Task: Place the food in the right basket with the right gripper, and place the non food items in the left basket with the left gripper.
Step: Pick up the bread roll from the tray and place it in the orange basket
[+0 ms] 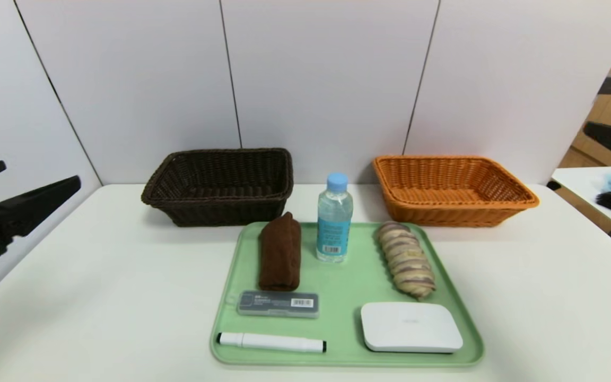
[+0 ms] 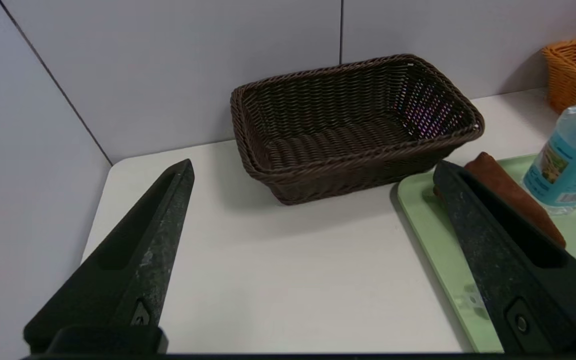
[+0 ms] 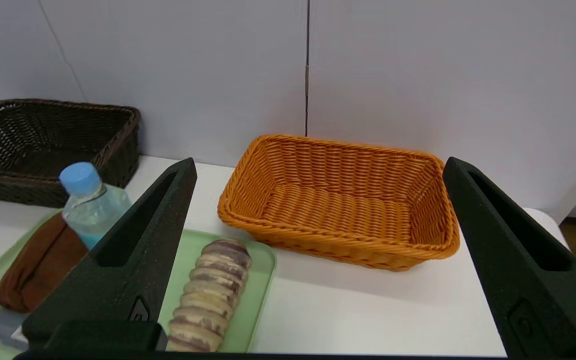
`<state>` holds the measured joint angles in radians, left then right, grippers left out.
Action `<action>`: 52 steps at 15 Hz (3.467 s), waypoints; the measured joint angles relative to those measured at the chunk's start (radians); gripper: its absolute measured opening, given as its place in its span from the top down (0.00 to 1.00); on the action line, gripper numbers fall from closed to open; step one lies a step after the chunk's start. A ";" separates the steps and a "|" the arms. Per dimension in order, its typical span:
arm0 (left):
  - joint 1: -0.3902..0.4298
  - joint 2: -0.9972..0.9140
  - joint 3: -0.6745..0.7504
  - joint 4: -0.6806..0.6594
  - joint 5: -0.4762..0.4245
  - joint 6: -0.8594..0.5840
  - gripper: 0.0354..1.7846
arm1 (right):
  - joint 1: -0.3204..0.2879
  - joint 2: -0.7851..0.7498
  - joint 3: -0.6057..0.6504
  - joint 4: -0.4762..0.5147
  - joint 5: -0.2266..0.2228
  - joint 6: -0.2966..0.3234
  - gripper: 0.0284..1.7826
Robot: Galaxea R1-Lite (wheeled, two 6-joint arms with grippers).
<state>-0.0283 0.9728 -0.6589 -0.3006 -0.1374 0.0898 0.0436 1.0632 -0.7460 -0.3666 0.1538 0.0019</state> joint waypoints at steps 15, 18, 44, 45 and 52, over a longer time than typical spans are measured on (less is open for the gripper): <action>0.001 0.313 -0.112 -0.080 0.005 0.043 0.06 | 0.350 0.545 -0.499 0.367 -0.306 0.210 0.05; 0.001 0.325 -0.112 -0.079 0.004 0.044 0.06 | 0.404 0.580 -0.619 0.660 -0.305 0.291 0.05; 0.019 0.429 -0.107 -0.163 0.011 0.040 0.06 | 0.447 0.870 -0.410 0.474 -0.308 0.355 0.13; 0.019 0.430 -0.106 -0.163 0.011 0.039 0.06 | 0.444 0.871 -0.408 0.470 -0.306 0.353 0.22; 0.019 0.430 -0.103 -0.163 0.011 0.039 0.06 | 0.443 0.838 -0.393 0.480 -0.304 0.337 0.81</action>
<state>-0.0091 1.4028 -0.7623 -0.4636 -0.1268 0.1283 0.4868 1.9011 -1.1385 0.1138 -0.1500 0.3391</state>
